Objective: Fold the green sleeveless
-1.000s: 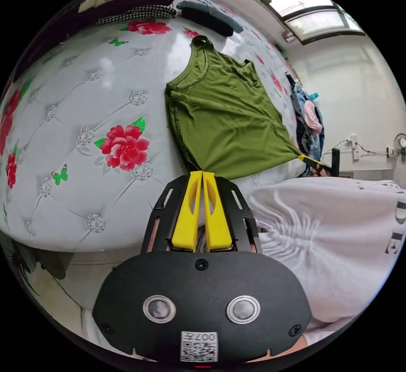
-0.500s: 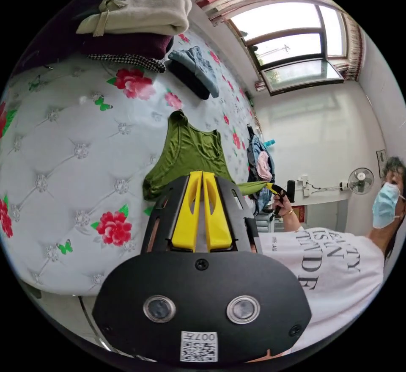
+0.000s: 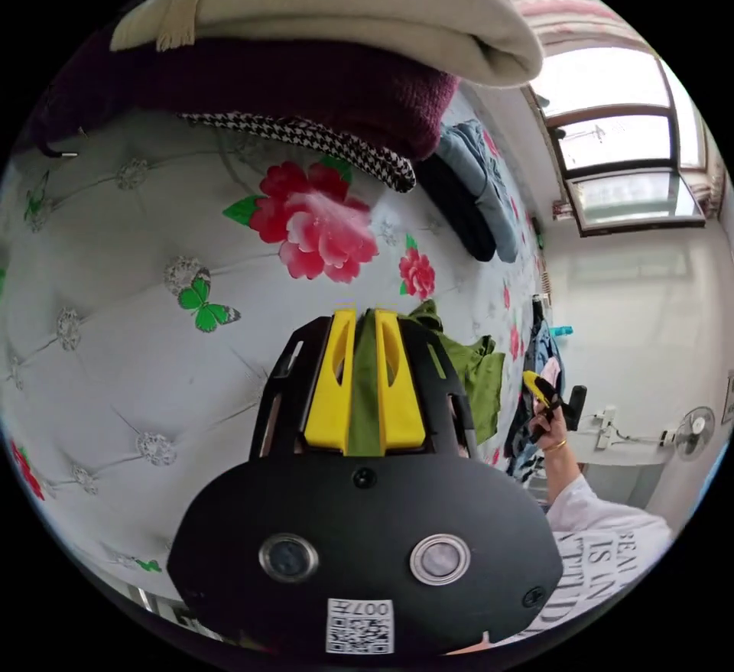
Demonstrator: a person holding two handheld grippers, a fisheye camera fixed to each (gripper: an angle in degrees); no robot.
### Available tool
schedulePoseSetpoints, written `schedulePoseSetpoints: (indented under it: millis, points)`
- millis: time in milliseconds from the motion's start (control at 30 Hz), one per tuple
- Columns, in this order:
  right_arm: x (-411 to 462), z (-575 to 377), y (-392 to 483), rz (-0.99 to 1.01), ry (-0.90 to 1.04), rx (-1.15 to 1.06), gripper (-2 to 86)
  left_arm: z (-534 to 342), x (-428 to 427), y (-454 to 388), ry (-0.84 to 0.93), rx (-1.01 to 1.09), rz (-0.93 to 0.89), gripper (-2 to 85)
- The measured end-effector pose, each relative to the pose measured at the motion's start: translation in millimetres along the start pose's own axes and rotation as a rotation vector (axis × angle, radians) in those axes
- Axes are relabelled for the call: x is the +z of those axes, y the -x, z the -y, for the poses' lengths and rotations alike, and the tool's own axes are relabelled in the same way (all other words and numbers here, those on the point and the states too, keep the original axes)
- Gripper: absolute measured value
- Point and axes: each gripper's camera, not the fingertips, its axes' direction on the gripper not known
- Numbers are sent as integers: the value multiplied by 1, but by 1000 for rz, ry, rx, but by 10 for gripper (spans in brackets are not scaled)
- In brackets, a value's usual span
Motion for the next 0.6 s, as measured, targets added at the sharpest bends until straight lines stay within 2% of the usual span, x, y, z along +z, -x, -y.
schedulePoseSetpoints:
  millis: [133,233,333,433,600]
  points:
    - [-10,-62,-22,70,-58,106,44,-48,4,-18,1,124,99,47]
    - [-17,-96,-31,50,-84,136,44,-56,14,-40,24,231,164,46]
    - [-19,-78,-18,-59,-52,22,43,-33,29,-70,23,371,206,47]
    - [-13,-34,1,-132,-46,-102,41,-4,49,-92,13,452,172,50]
    - [40,27,23,-221,59,-233,37,19,98,-117,121,572,220,53]
